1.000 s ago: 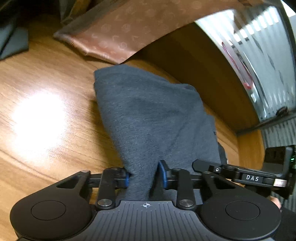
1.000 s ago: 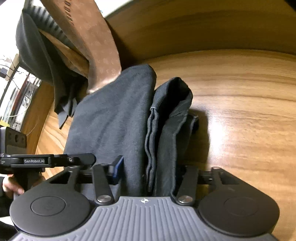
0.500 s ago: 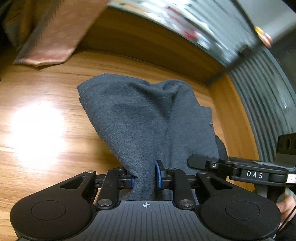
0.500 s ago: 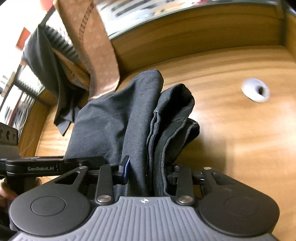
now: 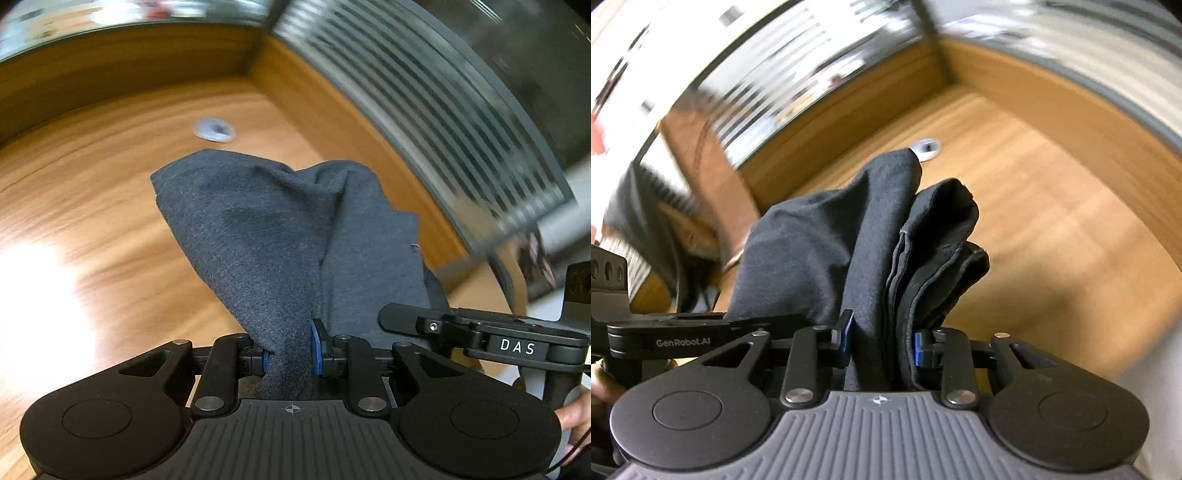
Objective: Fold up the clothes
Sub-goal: 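Carry the held trousers with both grippers toward the cardboard box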
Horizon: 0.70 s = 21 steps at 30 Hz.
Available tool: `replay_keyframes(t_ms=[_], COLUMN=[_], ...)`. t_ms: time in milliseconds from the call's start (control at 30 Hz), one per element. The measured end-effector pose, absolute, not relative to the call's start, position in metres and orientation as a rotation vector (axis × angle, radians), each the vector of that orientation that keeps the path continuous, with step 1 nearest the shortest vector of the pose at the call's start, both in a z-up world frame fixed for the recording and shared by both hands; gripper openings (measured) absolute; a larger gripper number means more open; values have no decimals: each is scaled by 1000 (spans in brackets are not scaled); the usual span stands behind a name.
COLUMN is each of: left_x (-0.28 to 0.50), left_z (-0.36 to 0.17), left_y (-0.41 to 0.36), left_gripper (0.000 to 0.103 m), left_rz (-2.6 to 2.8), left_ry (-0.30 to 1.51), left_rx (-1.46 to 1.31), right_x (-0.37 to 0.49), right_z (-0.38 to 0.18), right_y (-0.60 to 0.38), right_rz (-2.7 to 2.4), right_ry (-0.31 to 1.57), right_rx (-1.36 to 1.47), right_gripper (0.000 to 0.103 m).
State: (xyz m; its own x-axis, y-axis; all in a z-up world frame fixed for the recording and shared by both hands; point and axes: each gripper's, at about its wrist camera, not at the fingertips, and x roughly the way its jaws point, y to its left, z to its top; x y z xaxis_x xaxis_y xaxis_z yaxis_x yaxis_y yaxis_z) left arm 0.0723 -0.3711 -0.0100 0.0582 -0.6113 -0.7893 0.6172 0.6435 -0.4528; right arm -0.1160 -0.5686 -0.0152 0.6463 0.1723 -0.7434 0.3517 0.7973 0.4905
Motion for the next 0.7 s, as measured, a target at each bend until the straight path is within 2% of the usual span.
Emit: replay_keyframes(t_ms=[133,267,700], left_x=[39,1,-112], left_z=[-5,-3,26], left_y=[-406,-440,-578], left_gripper=[23,20,19], left_rz=[-1095,-1248,-1591], left_ry=[1179,1150,1000], left_rx=[101,169,352], right_x=[-181,-238,-399], right_z=[-4,3,30], right_y=[-573,-579,-639], right_rz=[-246,-377,-690], right_ry=[802,742,531], right_rx=[726,766,829], right_gripper=[26,25,25])
